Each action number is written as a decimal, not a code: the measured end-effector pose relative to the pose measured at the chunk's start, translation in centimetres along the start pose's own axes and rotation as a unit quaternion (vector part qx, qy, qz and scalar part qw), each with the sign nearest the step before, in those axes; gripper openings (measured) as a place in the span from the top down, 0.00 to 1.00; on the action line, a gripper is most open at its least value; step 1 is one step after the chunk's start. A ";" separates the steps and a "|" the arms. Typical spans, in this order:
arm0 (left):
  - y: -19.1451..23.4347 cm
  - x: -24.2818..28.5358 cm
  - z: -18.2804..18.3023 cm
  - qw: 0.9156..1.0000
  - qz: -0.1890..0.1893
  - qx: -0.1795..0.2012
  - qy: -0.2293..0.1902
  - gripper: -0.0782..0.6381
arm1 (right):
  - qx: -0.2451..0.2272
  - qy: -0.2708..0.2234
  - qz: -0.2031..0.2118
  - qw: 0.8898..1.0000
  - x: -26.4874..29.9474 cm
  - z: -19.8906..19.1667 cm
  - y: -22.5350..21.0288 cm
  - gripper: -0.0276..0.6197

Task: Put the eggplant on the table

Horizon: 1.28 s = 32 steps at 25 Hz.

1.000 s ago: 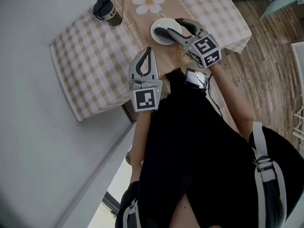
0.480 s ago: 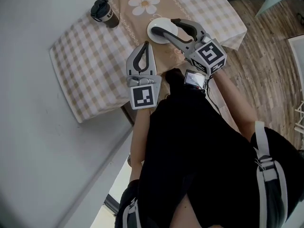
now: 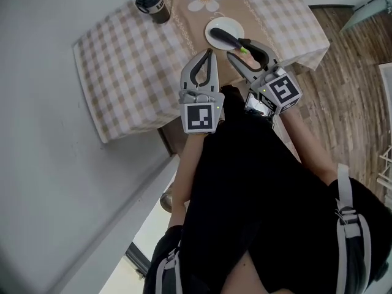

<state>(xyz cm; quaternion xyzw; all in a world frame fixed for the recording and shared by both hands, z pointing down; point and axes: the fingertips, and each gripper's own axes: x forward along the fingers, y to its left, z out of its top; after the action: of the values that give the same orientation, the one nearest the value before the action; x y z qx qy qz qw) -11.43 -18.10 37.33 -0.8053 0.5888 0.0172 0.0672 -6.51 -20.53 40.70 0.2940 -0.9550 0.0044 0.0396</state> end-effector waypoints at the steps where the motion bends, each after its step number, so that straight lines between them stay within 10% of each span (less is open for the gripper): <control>1: 0.0 -0.1 0.0 1.000 0.002 -0.003 0.000 0.91 | 0.001 -0.002 0.002 1.000 0.0 0.0 0.3 0.66; 11: -0.3 -0.8 -0.3 1.000 0.002 -0.014 -0.001 0.91 | -0.007 -0.008 0.004 1.000 -0.5 0.0 1.8 0.94; 32: -1.5 -1.2 -1.3 1.000 0.000 -0.016 0.008 0.91 | -0.006 0.025 -0.017 1.000 -1.3 -1.9 1.4 0.95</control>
<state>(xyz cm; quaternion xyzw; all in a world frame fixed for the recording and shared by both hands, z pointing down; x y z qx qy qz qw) -10.41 -16.70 38.89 -0.8064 0.5890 0.0201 0.0492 -6.09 -18.60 42.50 0.3102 -0.9484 0.0056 0.0655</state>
